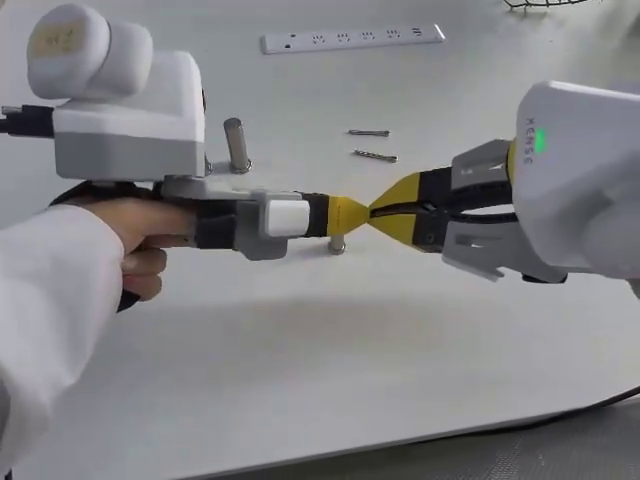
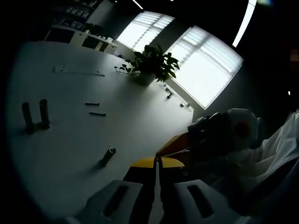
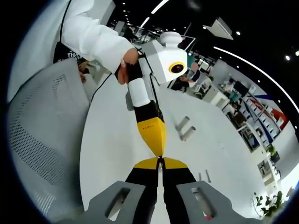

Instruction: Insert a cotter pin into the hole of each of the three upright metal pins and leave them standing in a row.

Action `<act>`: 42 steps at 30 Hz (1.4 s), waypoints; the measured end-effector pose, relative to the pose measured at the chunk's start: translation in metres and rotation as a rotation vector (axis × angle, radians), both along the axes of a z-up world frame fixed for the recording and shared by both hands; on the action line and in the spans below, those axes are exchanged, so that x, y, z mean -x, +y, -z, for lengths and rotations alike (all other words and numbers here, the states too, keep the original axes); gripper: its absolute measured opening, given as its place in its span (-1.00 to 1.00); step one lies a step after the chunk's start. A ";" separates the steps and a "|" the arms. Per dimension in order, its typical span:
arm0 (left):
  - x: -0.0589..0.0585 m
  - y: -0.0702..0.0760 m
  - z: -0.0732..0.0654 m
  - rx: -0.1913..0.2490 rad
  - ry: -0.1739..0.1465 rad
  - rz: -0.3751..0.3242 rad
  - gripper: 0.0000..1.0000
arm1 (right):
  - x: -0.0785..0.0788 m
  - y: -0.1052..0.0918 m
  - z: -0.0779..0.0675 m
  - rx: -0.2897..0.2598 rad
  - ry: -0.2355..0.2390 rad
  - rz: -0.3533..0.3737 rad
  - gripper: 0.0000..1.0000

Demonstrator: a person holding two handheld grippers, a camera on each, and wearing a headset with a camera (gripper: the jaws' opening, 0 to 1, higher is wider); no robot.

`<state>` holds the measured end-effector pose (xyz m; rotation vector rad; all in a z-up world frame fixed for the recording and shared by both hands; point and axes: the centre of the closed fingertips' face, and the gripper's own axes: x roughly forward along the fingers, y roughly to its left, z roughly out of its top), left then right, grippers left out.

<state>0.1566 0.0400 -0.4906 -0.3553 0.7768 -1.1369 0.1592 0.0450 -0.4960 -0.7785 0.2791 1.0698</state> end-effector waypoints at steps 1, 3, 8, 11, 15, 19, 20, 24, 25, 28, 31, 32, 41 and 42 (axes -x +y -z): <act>-0.002 0.001 0.001 -0.003 0.002 0.003 -1.00 | 0.001 0.000 0.001 0.004 0.000 -0.007 -1.00; 0.000 0.002 0.003 -0.012 -0.007 0.012 -1.00 | 0.003 0.001 0.003 0.005 0.012 -0.013 -1.00; 0.005 0.001 0.004 -0.016 -0.045 0.035 -1.00 | 0.003 -0.003 0.007 -0.024 0.079 0.014 -0.90; 0.009 0.002 0.006 -0.037 -0.062 0.064 -1.00 | 0.014 -0.002 0.014 -0.119 0.252 0.039 -0.83; 0.018 0.003 0.006 -0.057 -0.166 0.146 -1.00 | 0.019 -0.004 0.018 -0.240 0.411 0.074 -0.78; 0.027 0.002 0.001 -0.041 -0.239 0.217 -1.00 | 0.021 -0.004 0.022 -0.310 0.488 0.084 -0.78; 0.027 0.002 0.000 -0.049 -0.273 0.227 -1.00 | 0.024 -0.002 0.018 -0.336 0.507 0.081 -0.78; 0.029 0.003 0.000 -0.050 -0.333 0.273 -1.00 | 0.030 0.002 0.013 -0.416 0.578 0.080 -0.79; 0.030 0.004 0.000 -0.057 -0.369 0.300 -1.00 | 0.030 0.002 0.013 -0.424 0.583 0.079 -0.80; 0.034 0.004 -0.003 -0.045 -0.400 0.323 -1.00 | 0.033 0.005 0.012 -0.430 0.594 0.064 -0.86; 0.034 0.004 -0.005 -0.034 -0.407 0.326 -1.00 | 0.037 0.009 0.009 -0.457 0.619 0.048 -0.93; 0.035 0.005 -0.006 -0.036 -0.421 0.338 -1.00 | 0.037 0.011 0.008 -0.468 0.623 0.042 -0.98; 0.038 0.009 -0.004 -0.052 -0.483 0.389 -1.00 | 0.043 0.013 0.012 -0.421 0.624 -0.001 -1.00; 0.038 0.010 -0.003 -0.057 -0.489 0.393 -1.00 | 0.044 0.013 0.013 -0.415 0.625 -0.003 -1.00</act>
